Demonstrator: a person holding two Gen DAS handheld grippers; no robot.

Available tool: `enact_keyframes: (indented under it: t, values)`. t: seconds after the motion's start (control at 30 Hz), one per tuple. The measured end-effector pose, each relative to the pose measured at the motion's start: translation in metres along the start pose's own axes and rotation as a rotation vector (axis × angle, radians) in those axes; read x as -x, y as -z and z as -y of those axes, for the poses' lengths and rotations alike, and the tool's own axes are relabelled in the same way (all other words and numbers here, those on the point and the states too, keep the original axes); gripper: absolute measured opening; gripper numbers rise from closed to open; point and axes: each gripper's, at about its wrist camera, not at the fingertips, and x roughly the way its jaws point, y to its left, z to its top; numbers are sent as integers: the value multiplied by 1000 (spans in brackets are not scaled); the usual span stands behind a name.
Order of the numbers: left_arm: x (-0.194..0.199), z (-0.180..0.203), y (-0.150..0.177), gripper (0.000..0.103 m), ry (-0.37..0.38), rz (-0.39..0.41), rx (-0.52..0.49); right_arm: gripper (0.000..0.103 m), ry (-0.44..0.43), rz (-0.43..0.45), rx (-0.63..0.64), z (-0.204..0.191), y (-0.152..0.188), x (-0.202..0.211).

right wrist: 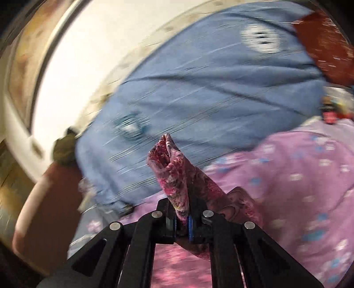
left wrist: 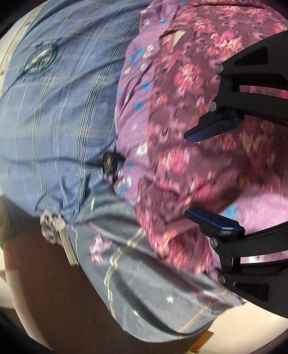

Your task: Fold small clothes

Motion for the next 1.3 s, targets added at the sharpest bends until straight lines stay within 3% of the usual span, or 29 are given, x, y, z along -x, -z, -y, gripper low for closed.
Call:
enact_keyframes:
  t: [0.17, 0.3, 0.5, 0.53, 0.67, 0.77, 0.93, 1.0, 1.1, 1.17, 1.23, 1.3]
  values:
    - [-7, -41, -6, 62, -87, -4, 70, 9, -90, -119, 47, -55, 52, -65]
    - [-11, -69, -7, 63, -114, -18, 116, 10, -128, -234, 40, -80, 102, -137]
    - [-22, -85, -6, 67, -127, -35, 125, 12, -61, -348, 68, -94, 170, -215]
    - [-23, -86, -7, 67, -124, -35, 122, 16, -47, -375, 67, -93, 178, -225]
    - [-25, -86, -10, 67, -114, -26, 109, 54, -36, -506, 72, -98, 209, -257]
    - [-24, -94, -11, 67, -83, -36, 139, 62, -90, -497, 110, -107, 213, -246]
    - [-7, -123, -7, 67, -13, 5, 261, 78, -268, -429, 129, -112, 196, -199]
    - [0, -133, -4, 67, -21, 34, 299, 78, -290, -381, 142, -103, 190, -176]
    - [5, -147, 3, 66, -63, 50, 344, 71, -170, -357, 167, -84, 185, -163]
    - [3, -156, 8, 66, -64, 36, 387, 47, -93, -356, 170, -71, 187, -165]
    - [0, -162, 13, 66, -72, 13, 423, 39, 6, -387, 174, -56, 197, -178]
    - [-6, -164, 18, 66, -61, -14, 449, 36, 69, -479, 178, -37, 215, -195]
